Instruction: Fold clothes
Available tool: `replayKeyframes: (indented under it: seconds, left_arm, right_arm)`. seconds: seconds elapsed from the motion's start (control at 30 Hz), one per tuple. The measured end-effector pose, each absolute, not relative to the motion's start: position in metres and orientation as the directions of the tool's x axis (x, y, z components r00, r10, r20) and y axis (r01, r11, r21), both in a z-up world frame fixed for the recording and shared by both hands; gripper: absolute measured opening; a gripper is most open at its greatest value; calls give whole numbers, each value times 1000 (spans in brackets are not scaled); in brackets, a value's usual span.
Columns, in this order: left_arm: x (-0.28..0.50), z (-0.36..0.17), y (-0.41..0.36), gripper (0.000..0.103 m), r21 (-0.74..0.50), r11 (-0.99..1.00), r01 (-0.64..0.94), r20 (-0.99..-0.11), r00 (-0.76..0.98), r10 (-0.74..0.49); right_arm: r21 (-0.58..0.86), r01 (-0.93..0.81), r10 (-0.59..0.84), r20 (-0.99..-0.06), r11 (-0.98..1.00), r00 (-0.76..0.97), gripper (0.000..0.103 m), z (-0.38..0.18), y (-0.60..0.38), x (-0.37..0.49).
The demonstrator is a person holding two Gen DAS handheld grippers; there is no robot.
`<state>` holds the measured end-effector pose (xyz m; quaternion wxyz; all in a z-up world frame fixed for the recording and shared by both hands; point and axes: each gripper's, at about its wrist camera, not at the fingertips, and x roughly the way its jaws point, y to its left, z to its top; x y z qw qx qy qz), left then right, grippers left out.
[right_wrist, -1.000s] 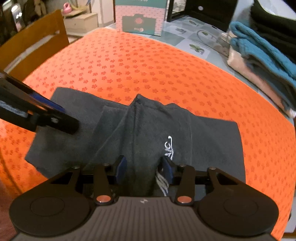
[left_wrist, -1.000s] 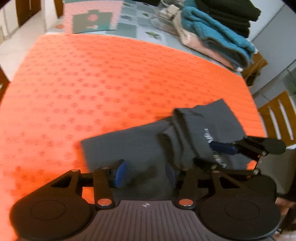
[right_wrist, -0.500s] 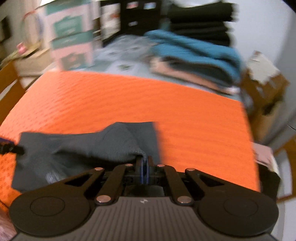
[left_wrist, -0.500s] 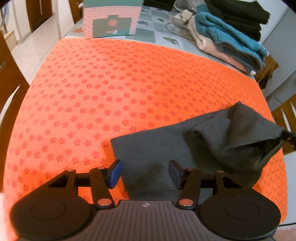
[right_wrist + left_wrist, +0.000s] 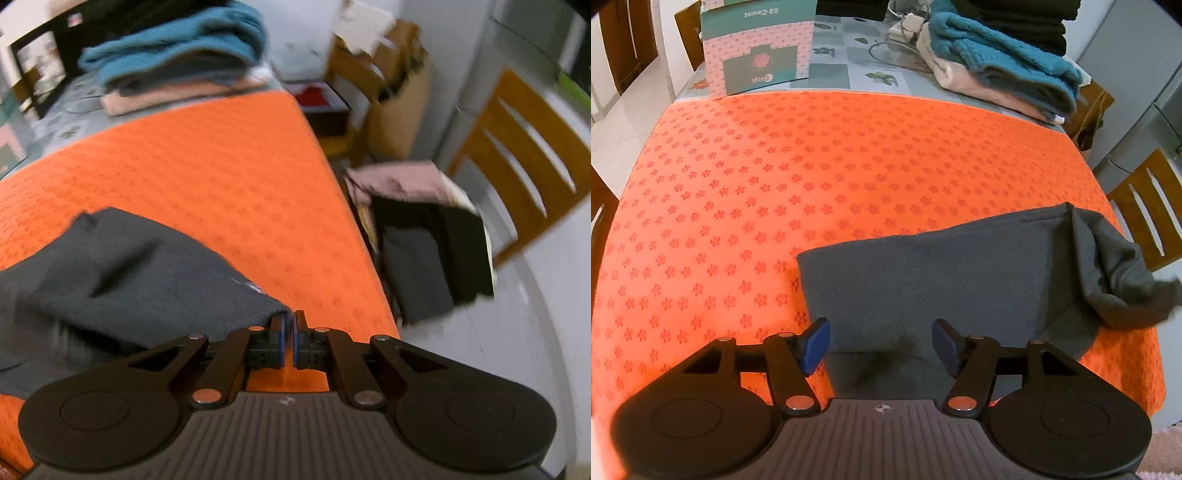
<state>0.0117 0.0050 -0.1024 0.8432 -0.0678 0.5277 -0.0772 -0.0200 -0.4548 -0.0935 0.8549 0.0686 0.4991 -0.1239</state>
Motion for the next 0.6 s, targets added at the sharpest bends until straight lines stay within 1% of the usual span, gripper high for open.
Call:
replayKeyframes:
  seconds: [0.1, 0.23, 0.3, 0.33, 0.43, 0.47, 0.5, 0.57, 0.6]
  left_arm:
    - [12, -102, 5, 64, -201, 978, 58, -880, 428, -206]
    - [14, -103, 0, 65, -208, 976, 69, -882, 419, -218]
    - [14, -103, -4, 65, -207, 975, 81, -883, 413, -222]
    - [15, -103, -7, 65, -207, 974, 93, -883, 411, -226]
    - [17, -101, -15, 65, -204, 971, 129, -882, 405, -239]
    - [17, -100, -18, 65, -205, 969, 140, -881, 404, -245]
    - [18, -99, -21, 65, -207, 966, 152, -880, 402, -252]
    - [21, -97, -25, 66, -216, 961, 171, -877, 399, -268]
    - [23, -96, -28, 66, -223, 958, 181, -875, 396, -279]
  right_arm:
    - [3, 315, -153, -869, 949, 470, 6, -89, -459, -36]
    - [57, 255, -88, -850, 965, 520, 11, -68, -443, -46]
    - [88, 191, -33, -833, 978, 553, 17, -57, -427, -46]
    - [107, 160, -2, -826, 981, 564, 18, -53, -419, -43]
    - [145, 49, 90, -809, 988, 580, 31, -44, -390, -35]
    - [146, 13, 111, -806, 989, 581, 37, -45, -379, -31]
    - [147, -22, 133, -803, 989, 581, 40, -45, -368, -27]
    - [143, -79, 162, -805, 987, 570, 43, -49, -347, -18]
    - [125, -95, 157, -808, 988, 568, 46, -50, -339, -14]
